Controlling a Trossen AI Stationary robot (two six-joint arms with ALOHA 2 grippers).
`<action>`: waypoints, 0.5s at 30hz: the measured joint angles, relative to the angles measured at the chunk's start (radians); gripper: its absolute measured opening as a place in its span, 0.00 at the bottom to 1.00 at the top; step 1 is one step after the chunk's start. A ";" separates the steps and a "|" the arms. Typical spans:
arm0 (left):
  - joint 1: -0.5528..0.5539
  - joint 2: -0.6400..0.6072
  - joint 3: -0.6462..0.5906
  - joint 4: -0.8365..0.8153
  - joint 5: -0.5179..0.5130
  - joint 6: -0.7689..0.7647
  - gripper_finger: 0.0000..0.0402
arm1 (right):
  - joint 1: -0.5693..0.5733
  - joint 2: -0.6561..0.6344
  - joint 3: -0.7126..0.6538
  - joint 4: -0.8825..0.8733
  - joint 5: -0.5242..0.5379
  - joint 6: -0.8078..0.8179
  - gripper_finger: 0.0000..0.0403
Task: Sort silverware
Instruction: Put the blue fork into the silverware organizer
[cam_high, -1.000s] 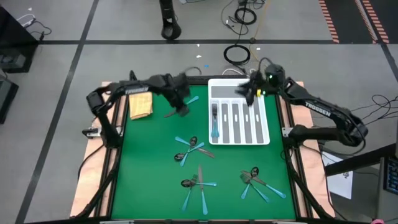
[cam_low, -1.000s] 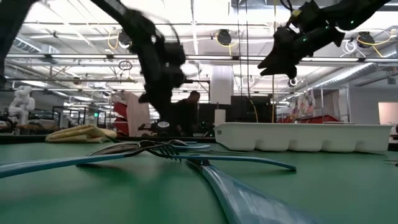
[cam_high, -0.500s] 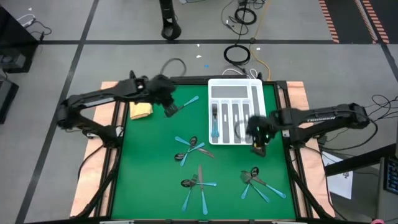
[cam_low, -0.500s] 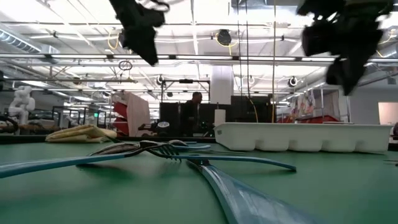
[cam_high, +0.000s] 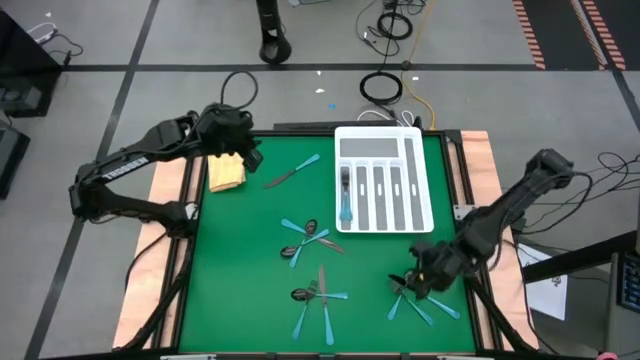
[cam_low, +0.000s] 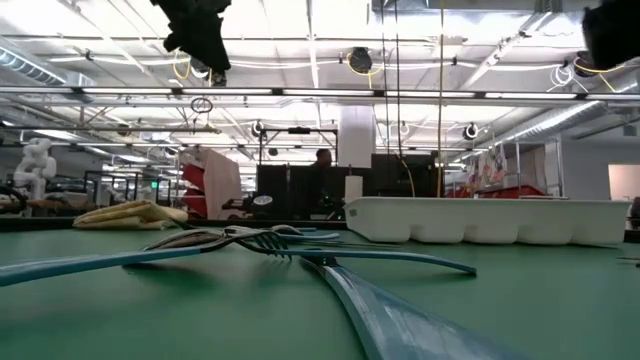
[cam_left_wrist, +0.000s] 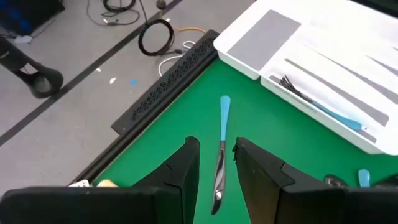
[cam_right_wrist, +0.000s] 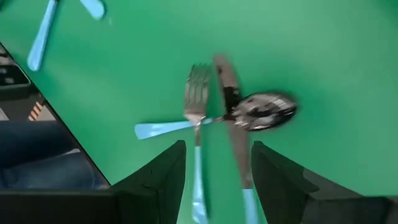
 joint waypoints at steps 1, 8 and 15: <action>0.002 0.001 0.000 -0.002 0.003 0.007 0.27 | 0.018 0.034 0.000 0.028 0.000 0.020 0.42; 0.006 0.002 0.000 -0.024 0.006 0.013 0.27 | 0.088 0.240 0.001 0.236 -0.036 0.097 0.44; 0.006 0.002 0.000 -0.017 0.008 0.012 0.27 | 0.095 0.352 0.001 0.210 -0.049 0.119 0.46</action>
